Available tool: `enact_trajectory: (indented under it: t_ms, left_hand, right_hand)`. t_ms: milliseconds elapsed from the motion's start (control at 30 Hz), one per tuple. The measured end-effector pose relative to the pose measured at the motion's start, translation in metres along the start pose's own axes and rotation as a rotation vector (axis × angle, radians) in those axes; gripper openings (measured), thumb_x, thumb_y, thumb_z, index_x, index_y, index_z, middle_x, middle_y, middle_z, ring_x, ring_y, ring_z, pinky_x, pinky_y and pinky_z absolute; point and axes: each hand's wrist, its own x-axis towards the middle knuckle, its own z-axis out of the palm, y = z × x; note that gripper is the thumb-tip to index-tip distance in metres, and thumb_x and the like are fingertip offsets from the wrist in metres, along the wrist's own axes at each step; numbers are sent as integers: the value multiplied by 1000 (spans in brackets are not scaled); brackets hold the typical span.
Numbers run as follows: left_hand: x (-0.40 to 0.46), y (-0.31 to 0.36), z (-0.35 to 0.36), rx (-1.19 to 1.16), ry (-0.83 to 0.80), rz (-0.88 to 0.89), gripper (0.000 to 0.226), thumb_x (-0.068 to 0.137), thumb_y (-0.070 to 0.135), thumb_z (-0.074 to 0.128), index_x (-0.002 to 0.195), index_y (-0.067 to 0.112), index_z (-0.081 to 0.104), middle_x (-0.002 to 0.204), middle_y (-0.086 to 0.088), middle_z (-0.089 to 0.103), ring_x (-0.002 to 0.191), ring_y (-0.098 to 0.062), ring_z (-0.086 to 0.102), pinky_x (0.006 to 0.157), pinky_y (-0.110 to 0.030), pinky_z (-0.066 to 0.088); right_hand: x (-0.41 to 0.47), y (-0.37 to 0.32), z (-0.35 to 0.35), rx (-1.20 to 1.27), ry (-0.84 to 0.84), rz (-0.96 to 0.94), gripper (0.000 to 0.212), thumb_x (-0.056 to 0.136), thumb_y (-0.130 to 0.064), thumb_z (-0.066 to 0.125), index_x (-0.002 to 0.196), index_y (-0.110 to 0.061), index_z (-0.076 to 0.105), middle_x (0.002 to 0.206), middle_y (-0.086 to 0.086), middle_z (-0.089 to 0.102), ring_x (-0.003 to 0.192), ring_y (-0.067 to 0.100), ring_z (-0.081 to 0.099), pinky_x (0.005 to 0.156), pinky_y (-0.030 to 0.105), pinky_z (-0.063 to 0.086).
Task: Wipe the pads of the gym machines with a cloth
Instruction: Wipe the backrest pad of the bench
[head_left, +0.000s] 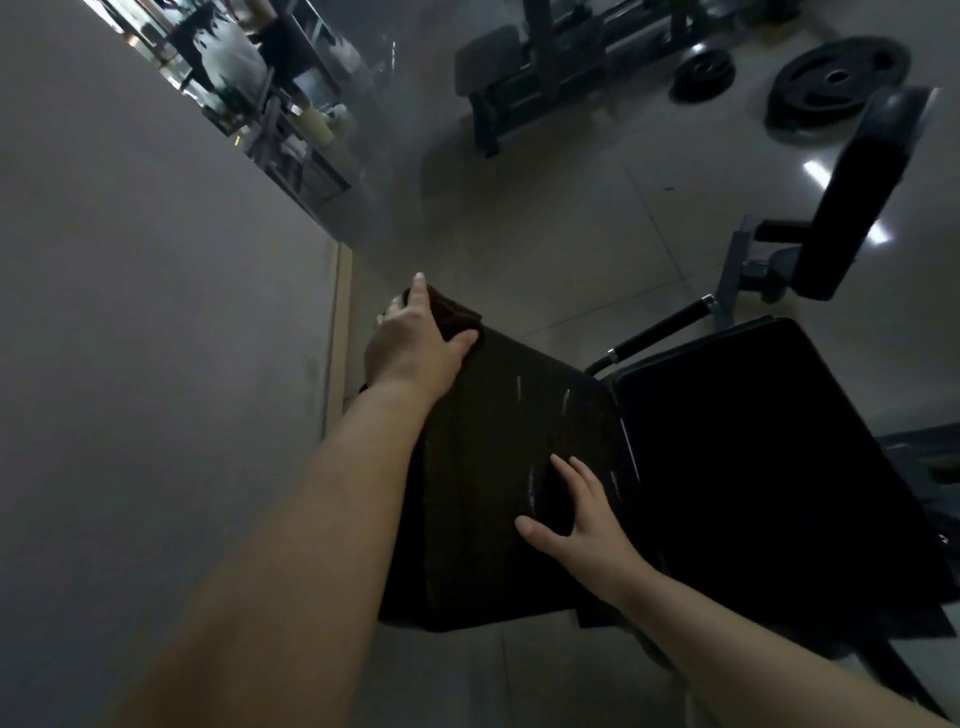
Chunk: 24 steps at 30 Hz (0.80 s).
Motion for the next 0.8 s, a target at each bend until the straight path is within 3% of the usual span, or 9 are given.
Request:
enact_trajectory:
  t_ms: [167, 333, 400, 467, 567, 667, 800]
  left_hand:
    - [-30, 2, 0, -16, -2, 2, 56, 99, 24, 46, 150, 28, 23, 158, -13, 13, 142, -35, 24, 108, -45, 36]
    - [-109, 1, 6, 76, 73, -50, 63, 97, 12, 47, 151, 24, 16, 159, -12, 9, 143, -29, 22, 108, -42, 39]
    - [-147, -4, 12, 128, 104, -40, 65, 92, 8, 56, 148, 17, 26, 156, -17, 20, 138, -34, 33, 100, -44, 46]
    - [-184, -10, 21, 189, 96, -11, 69, 74, -2, 74, 137, 7, 47, 145, -25, 39, 120, -42, 53, 82, -47, 54]
    - [-218, -17, 28, 292, -13, -5, 75, 57, -9, 82, 127, 0, 58, 139, -29, 44, 112, -46, 57, 68, -48, 57]
    - [-200, -15, 26, 289, -5, -15, 72, 69, 1, 79, 135, 5, 50, 146, -27, 34, 120, -47, 50, 75, -49, 57]
    - [-127, 2, 11, 276, -3, -61, 59, 100, 29, 40, 152, 22, 12, 159, -16, 1, 140, -38, 25, 102, -44, 42]
  right_hand:
    - [1, 3, 2, 6, 15, -6, 93, 74, -50, 72, 149, -35, 19, 158, -14, 0, 143, 11, 11, 108, 26, 19]
    - [4, 3, 3, -2, -2, 37, 95, 73, -52, 72, 148, -39, 16, 157, -17, -4, 144, 14, 8, 111, 34, 21]
    - [4, 4, 1, -11, -11, 21, 95, 73, -53, 72, 149, -39, 16, 157, -17, -5, 144, 14, 7, 112, 35, 20]
    - [3, 6, -1, -16, -42, 17, 98, 70, -58, 70, 149, -40, 15, 157, -18, -6, 145, 14, 7, 114, 39, 20]
    - [0, 11, -4, -40, -82, 15, 108, 58, -76, 63, 148, -44, 13, 156, -20, -8, 145, 16, 6, 117, 50, 18]
    - [2, 17, -7, -123, -86, 25, 106, 65, -71, 66, 149, -43, 7, 157, -16, -15, 146, 16, -1, 115, 56, 14]
    - [3, 18, -13, -110, -154, 61, 112, 63, -70, 66, 149, -41, 1, 156, -12, -20, 146, 16, -10, 115, 57, 12]
